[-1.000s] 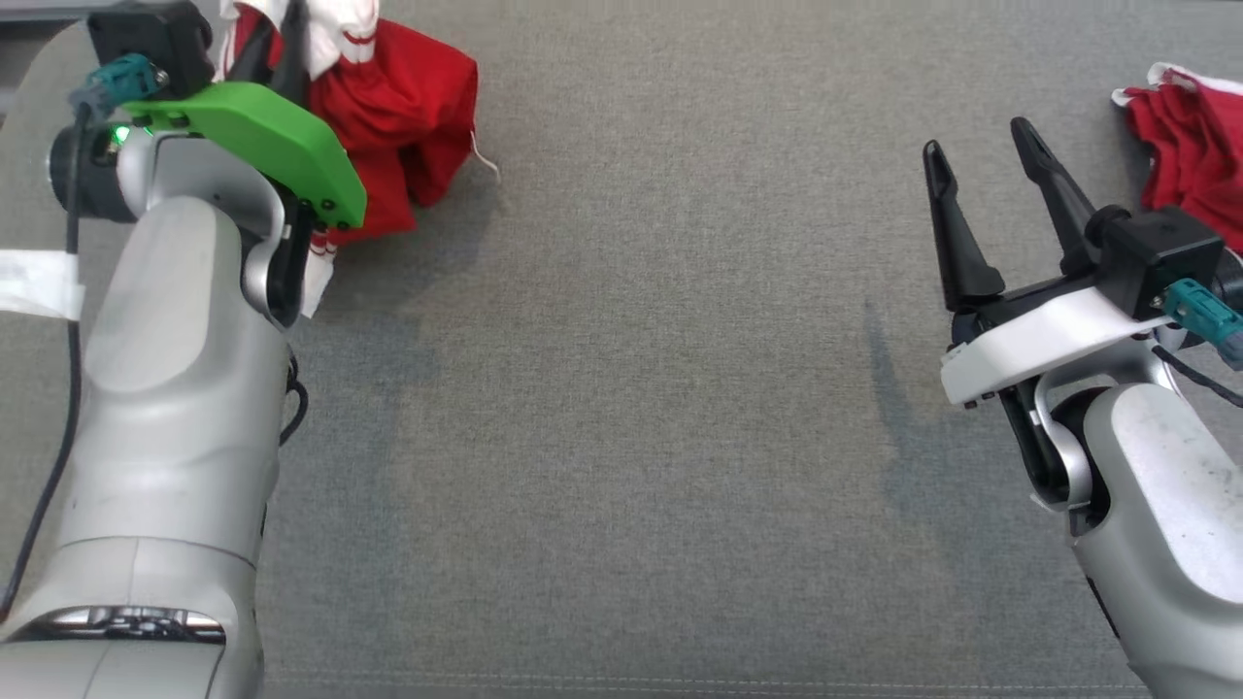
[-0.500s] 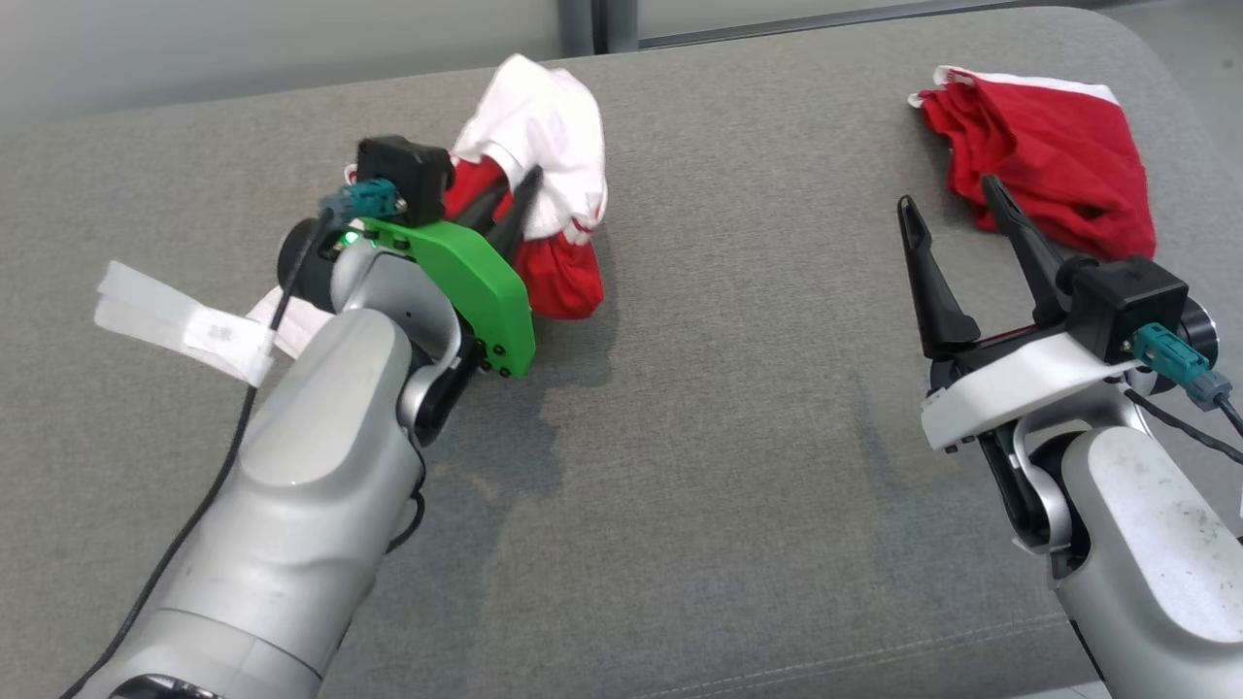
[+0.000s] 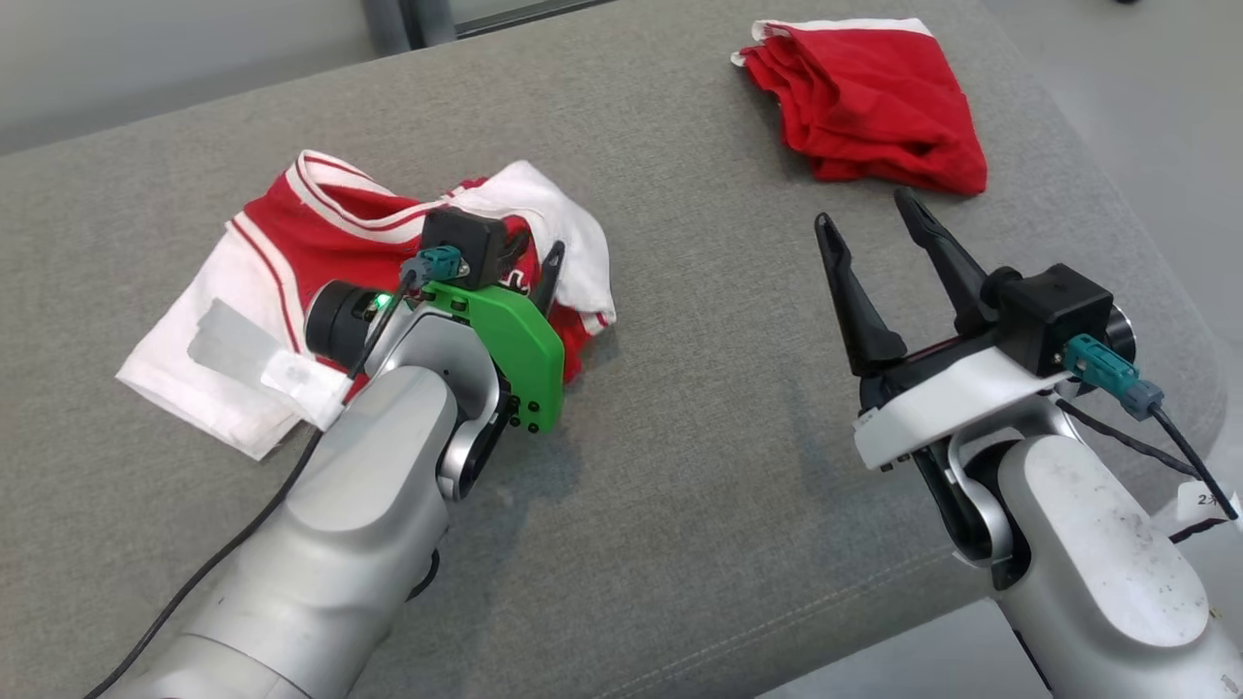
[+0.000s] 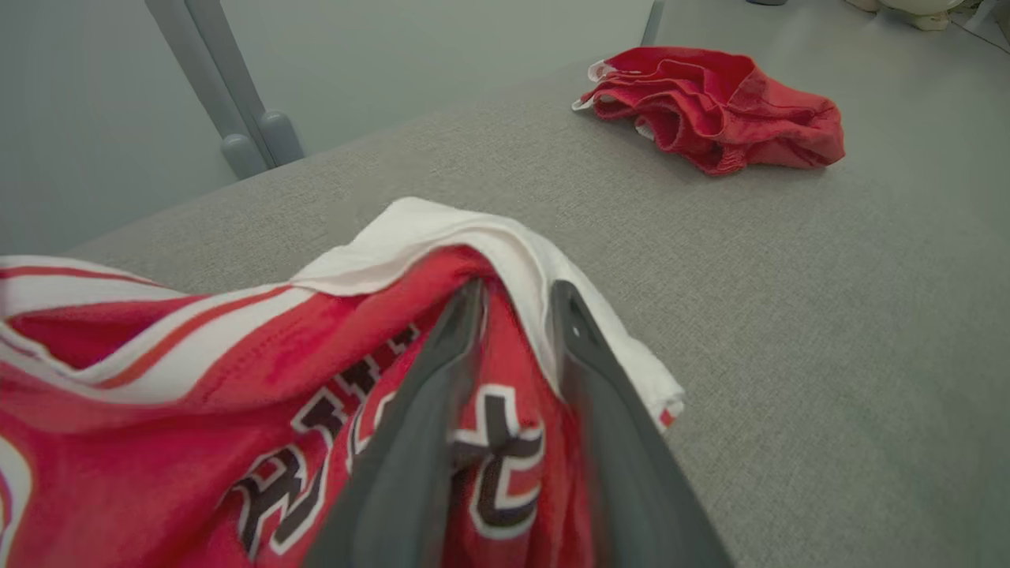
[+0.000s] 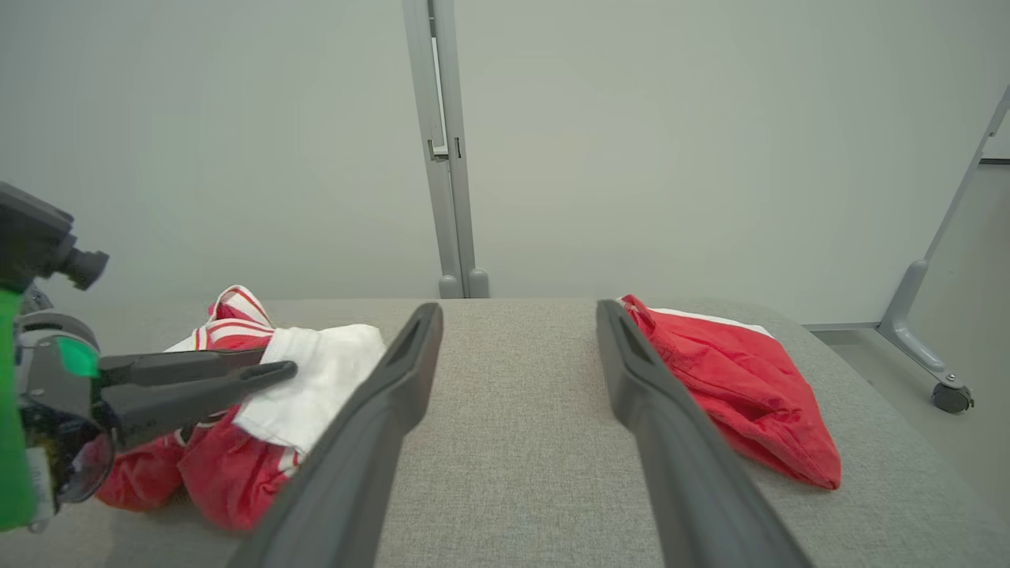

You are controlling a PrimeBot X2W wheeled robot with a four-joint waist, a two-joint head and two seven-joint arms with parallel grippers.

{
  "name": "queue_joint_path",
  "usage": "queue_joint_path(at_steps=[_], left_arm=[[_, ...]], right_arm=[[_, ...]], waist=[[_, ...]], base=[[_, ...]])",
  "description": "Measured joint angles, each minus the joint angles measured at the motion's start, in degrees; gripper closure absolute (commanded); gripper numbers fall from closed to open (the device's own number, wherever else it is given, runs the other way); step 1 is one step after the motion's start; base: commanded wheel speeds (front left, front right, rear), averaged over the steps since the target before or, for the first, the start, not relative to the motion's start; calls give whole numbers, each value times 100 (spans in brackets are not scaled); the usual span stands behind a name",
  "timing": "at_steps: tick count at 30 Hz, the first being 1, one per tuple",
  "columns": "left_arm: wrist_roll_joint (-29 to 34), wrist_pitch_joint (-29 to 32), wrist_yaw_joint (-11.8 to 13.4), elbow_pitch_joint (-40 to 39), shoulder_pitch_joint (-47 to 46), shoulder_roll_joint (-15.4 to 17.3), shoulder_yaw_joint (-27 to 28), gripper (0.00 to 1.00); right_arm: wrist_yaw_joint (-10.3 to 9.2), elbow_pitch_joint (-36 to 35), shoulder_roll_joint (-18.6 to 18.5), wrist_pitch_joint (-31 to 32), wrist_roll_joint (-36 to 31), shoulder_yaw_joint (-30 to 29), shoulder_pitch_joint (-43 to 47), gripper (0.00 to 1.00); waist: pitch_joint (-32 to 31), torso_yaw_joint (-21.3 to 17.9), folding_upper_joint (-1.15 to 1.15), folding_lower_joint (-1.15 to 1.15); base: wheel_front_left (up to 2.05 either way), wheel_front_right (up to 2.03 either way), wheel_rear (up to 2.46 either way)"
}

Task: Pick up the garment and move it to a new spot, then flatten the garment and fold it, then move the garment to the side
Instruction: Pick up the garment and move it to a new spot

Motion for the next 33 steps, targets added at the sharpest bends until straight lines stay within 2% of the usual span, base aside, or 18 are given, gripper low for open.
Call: queue_joint_path(at_steps=[2,3,4,5,10,15,26,33], left_arm=[[-2,-20,5,-12,-1,24,-190,54],[-40,-20,32,-16,3,22,-256,49],[-93,-21,52,-27,3,22,-309,31],[-105,-37,53,-43,3,22,-360,0],[-221,-80,53,-167,1,24,-564,0],[-230,-274,114,-224,-83,32,-677,0],[-232,-744,246,-104,-335,31,-477,0],[-293,-818,301,435,-264,67,-197,0]], right_arm=[[4,45,25,-52,0,-19,-52,0],[4,75,19,-68,0,-35,-63,0],[4,110,15,-69,1,-42,-75,0],[4,140,14,-71,4,-49,-85,0],[-4,196,8,-127,8,-156,-104,0],[-15,334,-32,-224,12,-248,-104,0],[44,748,-127,-267,48,-222,-104,0],[116,847,-112,-260,55,-121,-104,0]], waist=[[63,-150,0,0],[95,-215,0,0],[127,-276,0,0],[160,-327,0,0],[305,-422,0,0],[359,-315,0,0],[178,326,0,0],[0,810,0,0]], base=[[0,0,0],[0,0,0],[0,0,0],[0,0,0],[0,0,0],[0,0,0],[0,0,0],[0,0,0]])
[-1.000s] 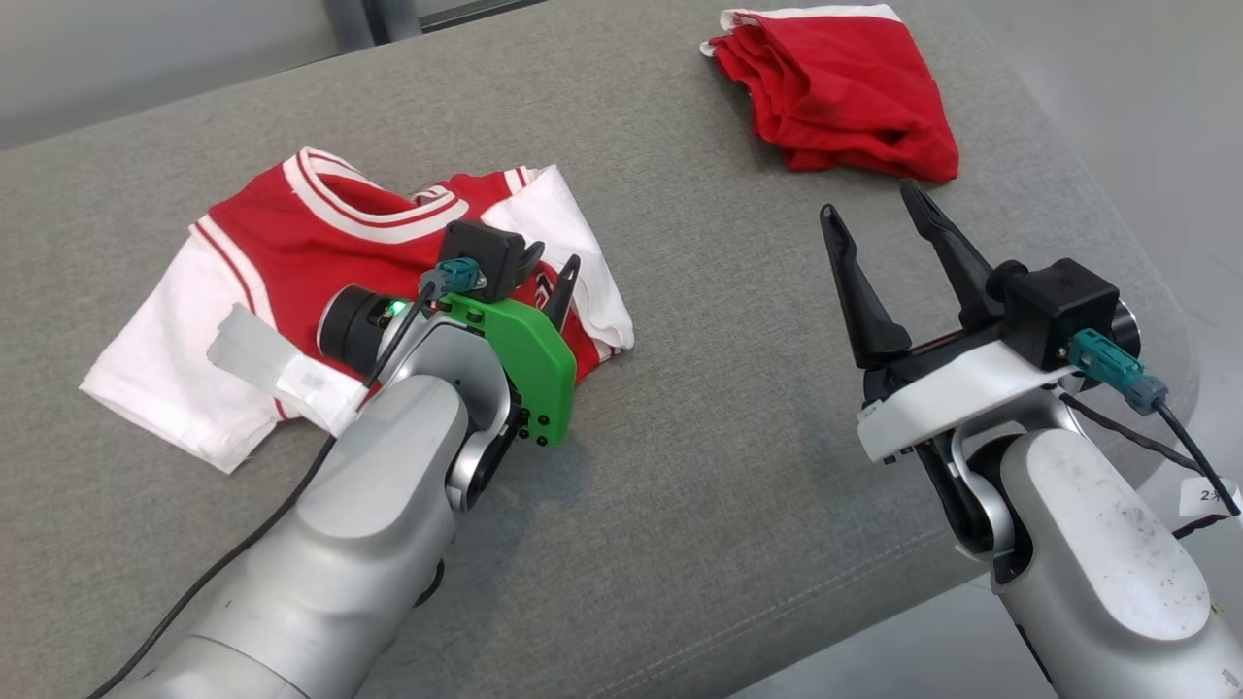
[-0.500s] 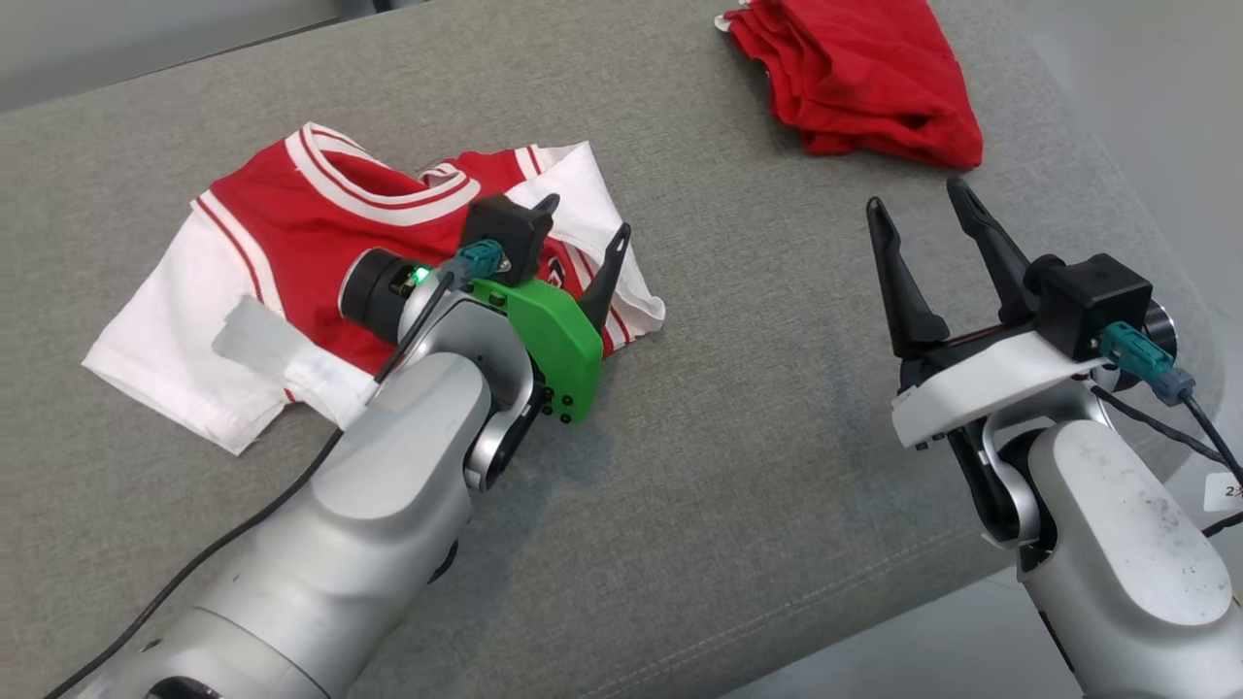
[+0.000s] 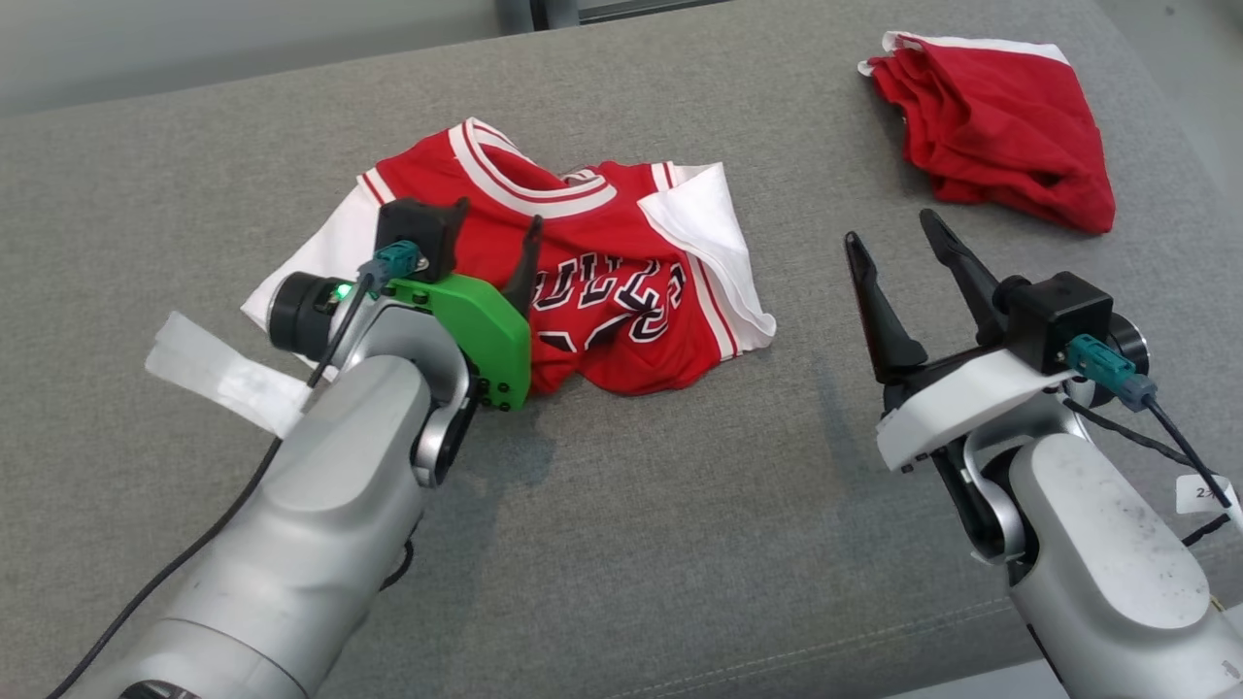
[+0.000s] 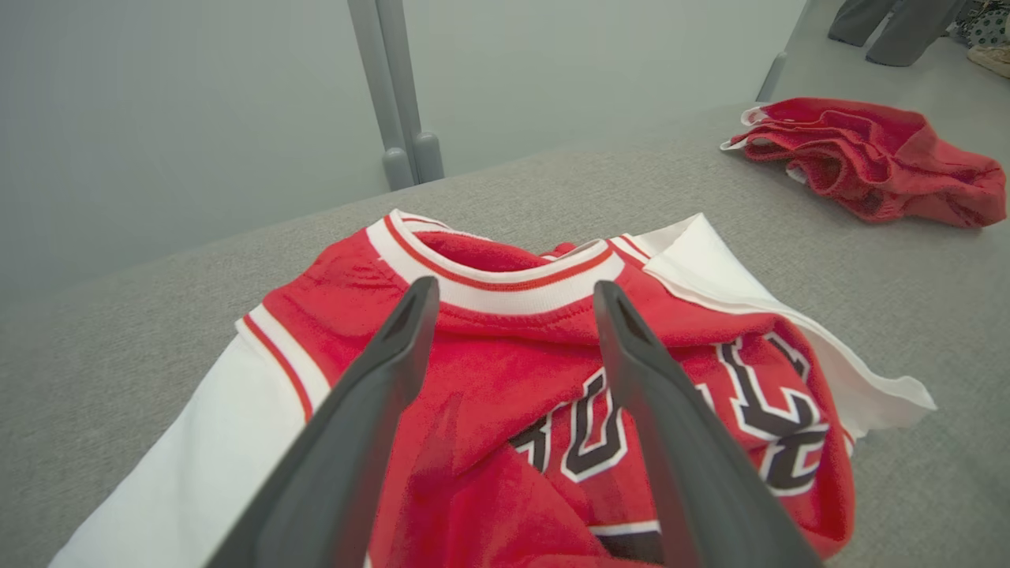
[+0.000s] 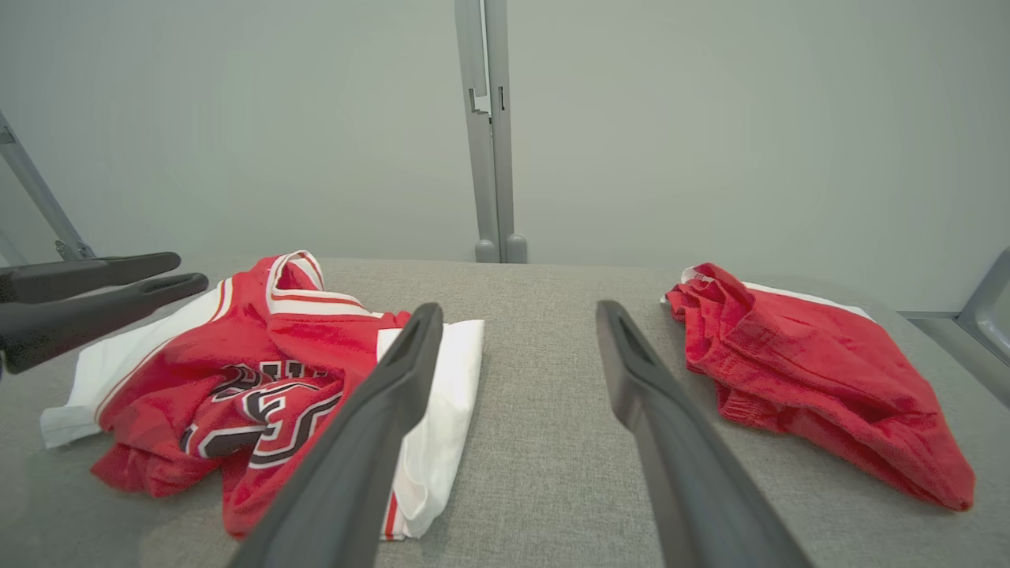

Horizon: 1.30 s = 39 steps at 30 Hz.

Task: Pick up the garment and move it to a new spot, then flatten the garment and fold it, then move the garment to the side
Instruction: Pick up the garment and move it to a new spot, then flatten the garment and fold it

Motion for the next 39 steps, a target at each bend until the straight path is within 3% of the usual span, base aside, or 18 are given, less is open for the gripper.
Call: queue_joint_path(at_steps=[9,16,30,39], left_arm=[[-104,100,56,549,30,572,425,0],[-162,158,56,784,-76,633,606,0],[-40,572,57,1317,-621,1282,617,0],[26,605,-64,1416,-808,1282,512,0]], right_arm=[[141,-10,171,93,0,274,-130,0],[142,-32,177,93,-7,280,-188,0],[176,-186,199,88,-60,319,-454,0],[167,-125,188,-19,-62,244,-470,0]], waist=[[-92,192,0,0],[89,0,0,0],[613,-525,0,0],[954,-726,0,0]], base=[[0,0,0],[0,0,0],[0,0,0],[0,0,0]])
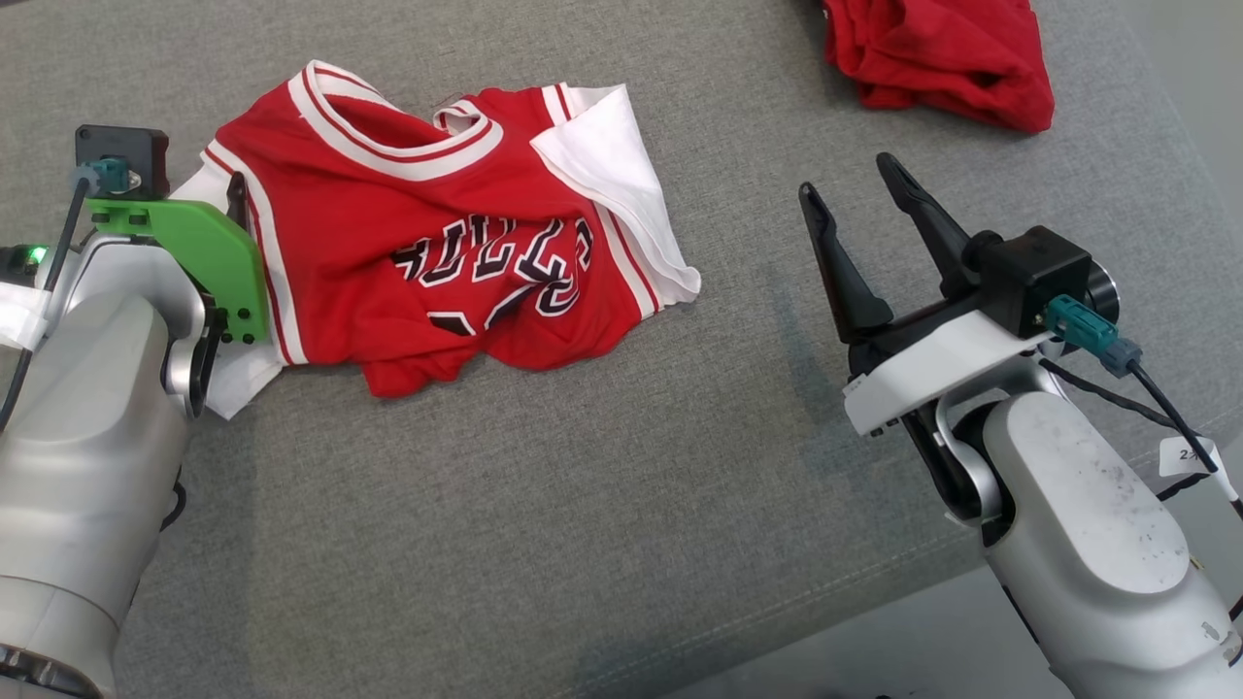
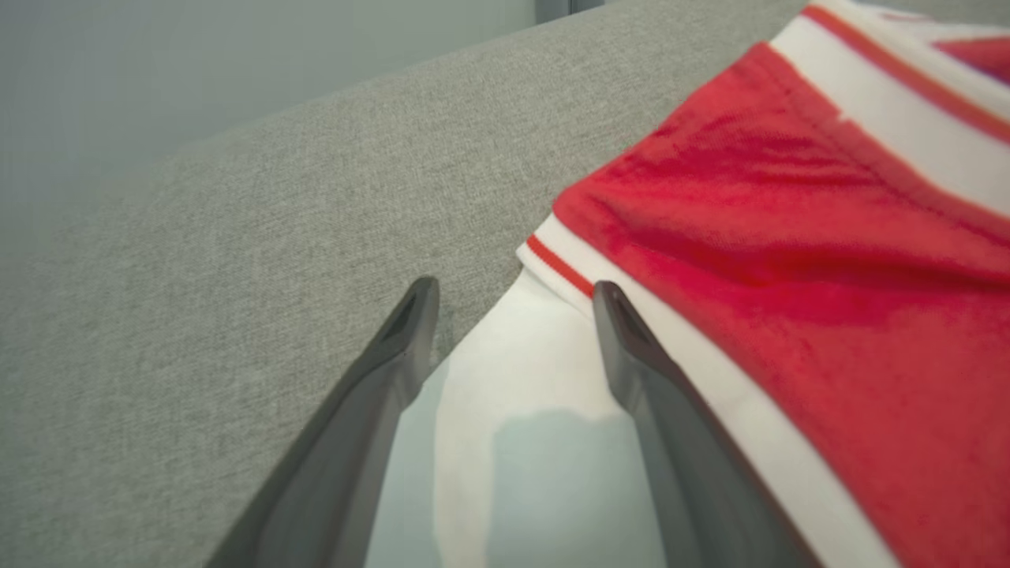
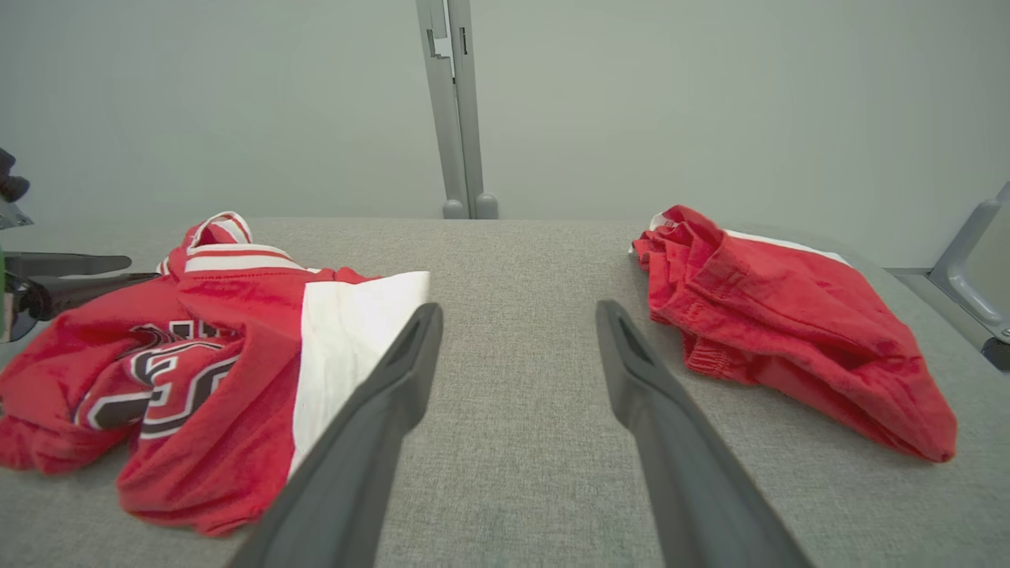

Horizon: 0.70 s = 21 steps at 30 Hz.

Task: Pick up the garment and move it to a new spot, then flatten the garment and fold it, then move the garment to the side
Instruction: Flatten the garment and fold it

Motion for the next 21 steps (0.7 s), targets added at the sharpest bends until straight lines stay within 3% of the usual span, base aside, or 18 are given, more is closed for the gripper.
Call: queue_joint_path(at_steps=[5,7,8,9,10,11,21], left_arm=[[48,91,-109,99,-86,7,-66,0],[48,255,-277,211,-117,-3,-120,0],[48,308,-335,237,-119,-13,-153,36],[48,312,-350,243,-125,-23,-162,55],[48,323,-353,252,-131,-37,-176,69],[49,370,-392,263,-141,-62,-215,100],[93,331,-548,325,-169,-325,-305,100]], right_arm=[[1,36,-1,-41,0,9,-4,0],[1,68,0,-48,0,12,-11,0],[1,88,0,-68,0,12,-15,0],[1,94,0,-75,0,12,-19,0],[2,105,1,-81,0,13,-25,0],[2,116,1,-91,0,13,-30,0],[1,247,-20,-159,0,-55,-35,0]], waist=[[20,31,0,0],[13,59,0,0],[6,76,0,0],[2,85,0,0],[-2,93,0,0],[-7,102,0,0],[-117,247,0,0]], base=[[0,0,0],[0,0,0],[0,0,0],[0,0,0],[0,0,0],[0,0,0],[0,0,0]])
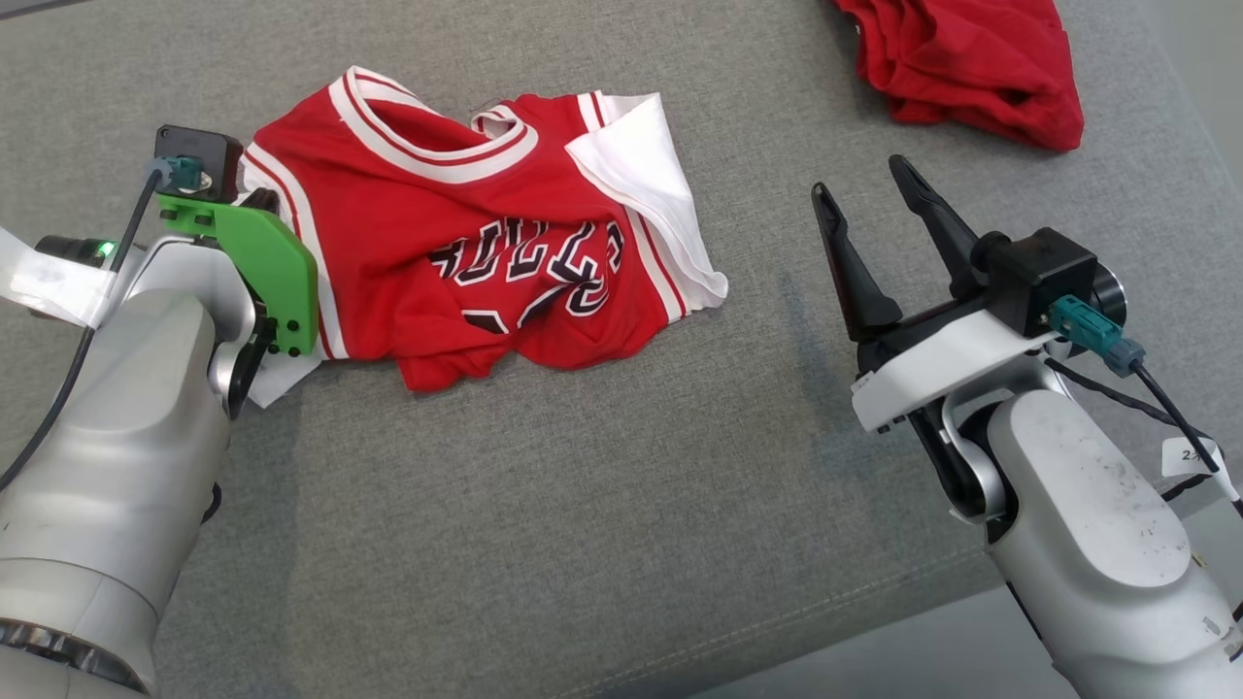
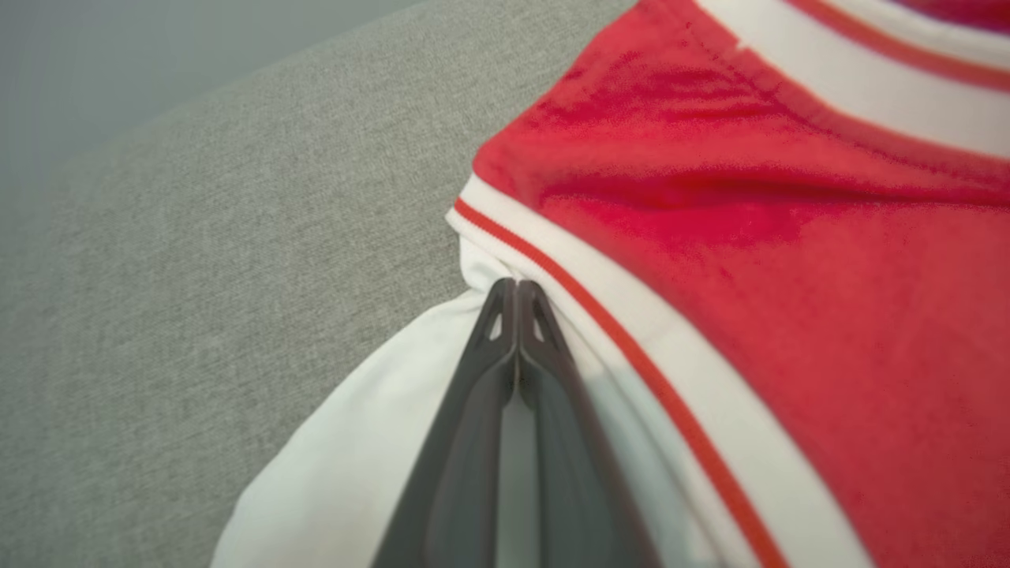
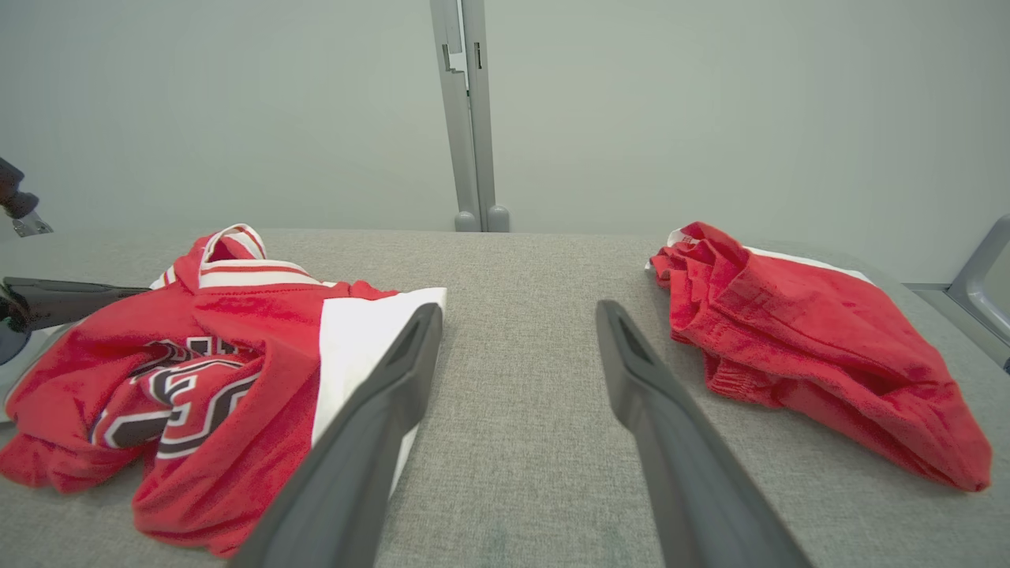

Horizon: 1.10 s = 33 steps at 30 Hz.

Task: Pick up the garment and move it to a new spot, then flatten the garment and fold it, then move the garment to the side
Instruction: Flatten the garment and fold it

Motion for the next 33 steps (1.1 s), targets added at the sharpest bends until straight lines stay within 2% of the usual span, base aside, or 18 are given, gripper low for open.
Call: queue_joint_path(at_steps=[7,18,26,33], left_arm=[[-29,-625,-43,-248,-23,-193,193,100],[-42,-1402,-158,-656,-56,-403,176,100],[101,-1447,-457,-1268,154,-816,-241,100],[113,-1413,-508,-1248,1177,-871,-656,100]], right_arm=[[-1,88,-9,-46,0,-31,2,0],[-10,233,-83,-83,4,-114,53,0],[-52,271,-113,-90,62,-146,291,0],[-52,281,-94,-89,64,-105,398,0]], waist=[[-175,177,0,0],[-535,459,0,0],[-825,665,0,0],[-940,720,0,0]], base=[[0,0,0],[0,0,0],[0,0,0],[0,0,0]])
